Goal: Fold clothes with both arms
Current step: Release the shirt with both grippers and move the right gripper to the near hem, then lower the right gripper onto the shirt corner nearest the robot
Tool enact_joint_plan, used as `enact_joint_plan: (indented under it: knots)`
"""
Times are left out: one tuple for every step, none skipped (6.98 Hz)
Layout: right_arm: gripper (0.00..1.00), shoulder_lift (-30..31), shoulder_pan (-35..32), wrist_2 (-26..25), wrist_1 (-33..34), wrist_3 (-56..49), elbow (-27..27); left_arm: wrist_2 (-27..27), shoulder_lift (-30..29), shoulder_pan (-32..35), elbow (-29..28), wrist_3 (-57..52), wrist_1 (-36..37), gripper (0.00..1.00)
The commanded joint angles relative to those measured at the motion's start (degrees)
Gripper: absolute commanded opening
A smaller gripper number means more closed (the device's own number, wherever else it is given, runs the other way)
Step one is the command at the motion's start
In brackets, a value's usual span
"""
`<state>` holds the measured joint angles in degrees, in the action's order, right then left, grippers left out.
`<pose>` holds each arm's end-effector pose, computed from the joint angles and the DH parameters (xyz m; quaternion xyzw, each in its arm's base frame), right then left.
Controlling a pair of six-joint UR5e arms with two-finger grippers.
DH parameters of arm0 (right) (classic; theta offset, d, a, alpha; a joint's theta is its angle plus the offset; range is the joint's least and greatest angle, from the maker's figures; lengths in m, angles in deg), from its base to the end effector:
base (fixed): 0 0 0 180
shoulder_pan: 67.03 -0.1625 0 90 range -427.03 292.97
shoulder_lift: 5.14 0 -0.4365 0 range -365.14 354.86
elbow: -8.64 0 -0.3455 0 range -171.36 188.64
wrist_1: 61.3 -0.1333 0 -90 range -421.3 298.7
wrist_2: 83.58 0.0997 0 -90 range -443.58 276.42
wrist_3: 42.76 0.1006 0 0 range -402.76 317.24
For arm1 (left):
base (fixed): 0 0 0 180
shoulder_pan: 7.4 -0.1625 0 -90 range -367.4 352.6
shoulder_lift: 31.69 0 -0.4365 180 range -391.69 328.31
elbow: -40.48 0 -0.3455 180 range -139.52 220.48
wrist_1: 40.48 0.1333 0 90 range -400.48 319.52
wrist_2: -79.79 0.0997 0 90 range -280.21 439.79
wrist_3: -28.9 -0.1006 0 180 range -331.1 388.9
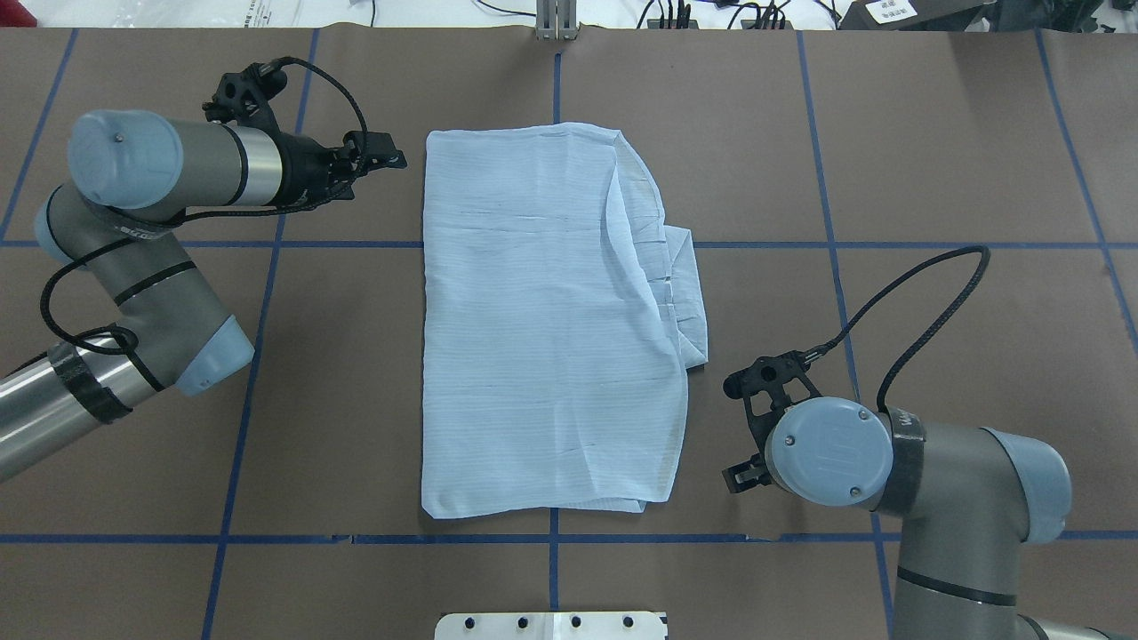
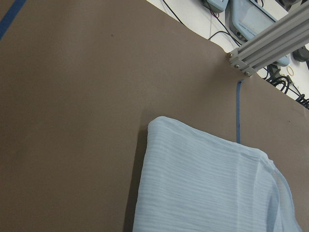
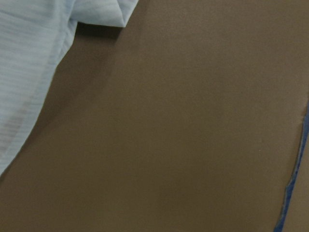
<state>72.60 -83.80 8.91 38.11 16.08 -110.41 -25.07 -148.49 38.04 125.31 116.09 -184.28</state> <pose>-0.4319 -0.2648 0.3936 0.0925 -0.2595 -0.1263 0.9530 0.3705 -0.5294 0.3527 0.1546 0.5954 -0.2114 0.7595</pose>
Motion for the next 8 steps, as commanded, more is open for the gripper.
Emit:
enact_joint_plan:
  knots:
    - [1.00, -3.1, 0.9, 0.1, 0.1, 6.1, 0.7, 0.0, 0.1, 0.0, 0.5, 0.0, 0.0, 1.00]
    - [1.00, -7.0, 1.6, -0.3, 0.1, 9.0, 3.0, 0.0, 0.1, 0.0, 0.7, 0.0, 0.0, 1.00]
    - [1.00, -11.0, 3.4, -0.5, -0.2, 23.9, 5.2, -0.1, 0.1, 0.2, 1.1, 0.0, 0.1, 1.00]
    - [1.00, -12.8, 4.7, -1.5, -1.0, 36.9, 5.2, -0.1, 0.1, 0.2, 1.2, 0.0, 0.1, 1.00]
    - [1.00, -14.4, 5.9, -2.0, -2.3, 52.5, 5.4, -0.1, 1.2, 0.1, 1.6, -0.2, 0.1, 1.00]
    - [1.00, -14.3, 6.7, -3.9, -4.9, 67.9, 5.6, -0.1, 1.4, 0.1, 1.8, -0.3, 0.0, 1.00]
    - [1.00, -14.2, 7.2, -6.1, -6.2, 78.3, 5.7, 0.0, 1.8, 0.1, 2.2, -0.3, 0.0, 1.00]
    - [0.99, -14.1, 8.3, -9.7, -6.4, 87.5, 8.0, -0.1, 2.4, 0.1, 2.9, -0.3, 0.0, 1.00]
